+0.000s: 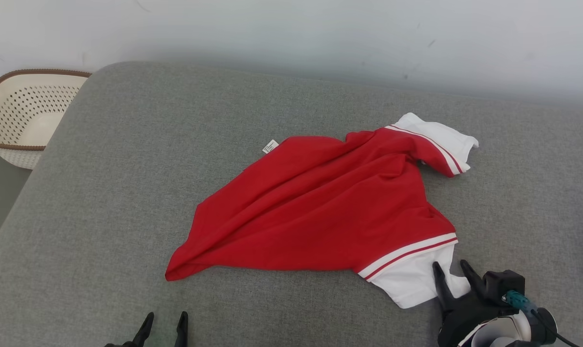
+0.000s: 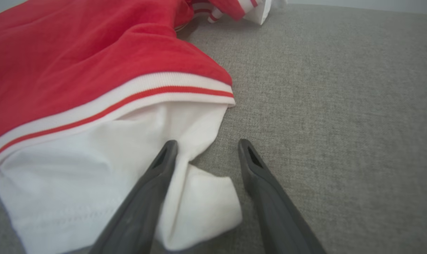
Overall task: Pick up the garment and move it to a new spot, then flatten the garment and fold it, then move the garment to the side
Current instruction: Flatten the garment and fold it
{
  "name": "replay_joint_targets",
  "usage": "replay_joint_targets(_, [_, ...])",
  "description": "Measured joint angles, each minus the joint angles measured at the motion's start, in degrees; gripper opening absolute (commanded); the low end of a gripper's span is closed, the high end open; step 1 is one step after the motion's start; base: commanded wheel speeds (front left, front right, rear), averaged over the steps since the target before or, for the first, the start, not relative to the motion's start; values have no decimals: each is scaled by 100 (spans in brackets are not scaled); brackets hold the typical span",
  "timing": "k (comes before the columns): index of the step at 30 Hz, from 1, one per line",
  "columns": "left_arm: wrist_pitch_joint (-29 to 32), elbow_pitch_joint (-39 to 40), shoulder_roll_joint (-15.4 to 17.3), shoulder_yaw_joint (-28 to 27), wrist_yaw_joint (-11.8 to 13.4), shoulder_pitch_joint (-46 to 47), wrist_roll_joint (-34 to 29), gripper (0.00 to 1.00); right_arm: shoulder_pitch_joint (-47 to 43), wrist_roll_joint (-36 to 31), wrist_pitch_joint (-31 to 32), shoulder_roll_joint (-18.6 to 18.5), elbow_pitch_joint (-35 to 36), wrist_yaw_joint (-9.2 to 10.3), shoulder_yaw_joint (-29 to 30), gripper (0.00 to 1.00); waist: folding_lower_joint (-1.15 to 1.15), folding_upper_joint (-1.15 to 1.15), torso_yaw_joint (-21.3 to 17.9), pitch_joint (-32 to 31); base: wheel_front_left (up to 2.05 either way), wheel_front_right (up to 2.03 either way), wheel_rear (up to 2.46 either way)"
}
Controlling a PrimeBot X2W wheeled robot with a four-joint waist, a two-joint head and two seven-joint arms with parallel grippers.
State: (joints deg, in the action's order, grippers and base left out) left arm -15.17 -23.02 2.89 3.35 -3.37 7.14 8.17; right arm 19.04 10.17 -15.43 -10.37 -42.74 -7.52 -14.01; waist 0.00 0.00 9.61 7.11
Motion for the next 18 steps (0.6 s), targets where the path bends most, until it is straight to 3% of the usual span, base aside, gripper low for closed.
replay_joint_targets(3, [0, 29, 1, 3, -2, 2, 15, 100, 61, 66, -4, -20, -114, 0, -15, 0, 0, 0, -13, 2, 0, 0, 0])
replay_joint_targets(18, [0, 74, 0, 133, -51, -74, 52, 100, -335, -24, 32, -302, 156, -1, 722, 0, 0, 0, -327, -229, 0, 0, 0])
